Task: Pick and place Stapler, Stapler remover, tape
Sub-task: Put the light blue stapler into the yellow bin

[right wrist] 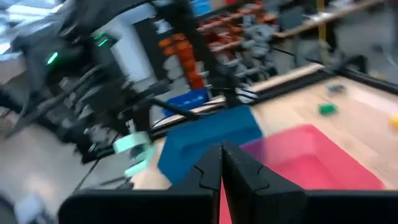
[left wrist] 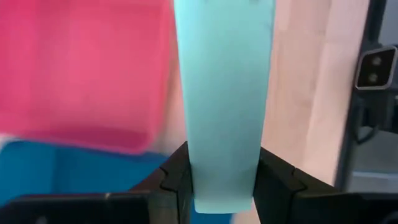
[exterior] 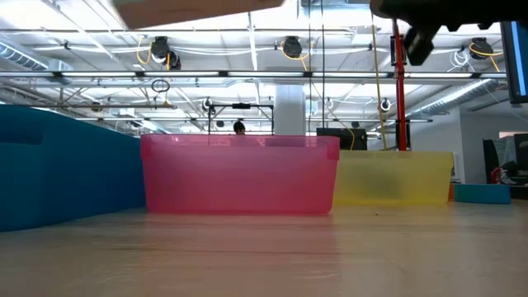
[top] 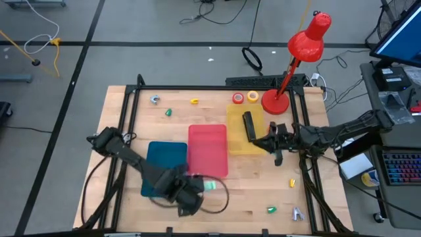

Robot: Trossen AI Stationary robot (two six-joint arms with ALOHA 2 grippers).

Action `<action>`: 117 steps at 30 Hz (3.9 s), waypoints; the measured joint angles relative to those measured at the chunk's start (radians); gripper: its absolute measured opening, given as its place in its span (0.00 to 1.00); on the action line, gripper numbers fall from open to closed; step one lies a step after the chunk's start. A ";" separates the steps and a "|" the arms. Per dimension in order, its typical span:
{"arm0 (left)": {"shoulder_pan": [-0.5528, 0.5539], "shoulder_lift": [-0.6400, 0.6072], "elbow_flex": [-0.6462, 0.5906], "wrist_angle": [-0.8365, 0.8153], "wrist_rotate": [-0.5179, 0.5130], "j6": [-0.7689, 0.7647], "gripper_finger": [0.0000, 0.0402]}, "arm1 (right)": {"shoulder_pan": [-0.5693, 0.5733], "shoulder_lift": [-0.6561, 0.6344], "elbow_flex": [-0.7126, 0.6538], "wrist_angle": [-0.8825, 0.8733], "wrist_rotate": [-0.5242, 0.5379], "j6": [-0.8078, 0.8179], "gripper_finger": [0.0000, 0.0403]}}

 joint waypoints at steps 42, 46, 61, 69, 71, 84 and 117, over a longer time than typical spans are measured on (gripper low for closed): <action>0.306 0.000 0.108 -0.001 0.054 0.380 0.30 | -0.022 0.490 0.444 -0.210 -0.079 -0.227 0.72; 0.317 0.000 0.108 0.017 0.056 0.394 0.30 | -0.034 0.504 0.444 -0.149 -0.079 -0.227 0.73; 0.332 0.000 0.108 0.008 0.054 0.409 0.30 | -0.094 0.625 0.543 -0.210 -0.187 -0.255 0.73; 0.337 0.000 0.108 -0.006 0.053 0.410 0.30 | -0.095 0.694 0.635 -0.321 -0.208 -0.300 0.72; 0.337 0.000 0.108 -0.010 0.052 0.412 0.30 | -0.098 0.700 0.639 -0.320 -0.208 -0.301 0.70; 0.337 0.000 0.108 -0.010 0.052 0.431 0.30 | -0.099 0.699 0.639 -0.320 -0.208 -0.299 0.44; 0.338 0.000 0.108 -0.053 0.019 0.392 0.90 | -0.099 0.688 0.639 -0.386 -0.125 -0.284 0.29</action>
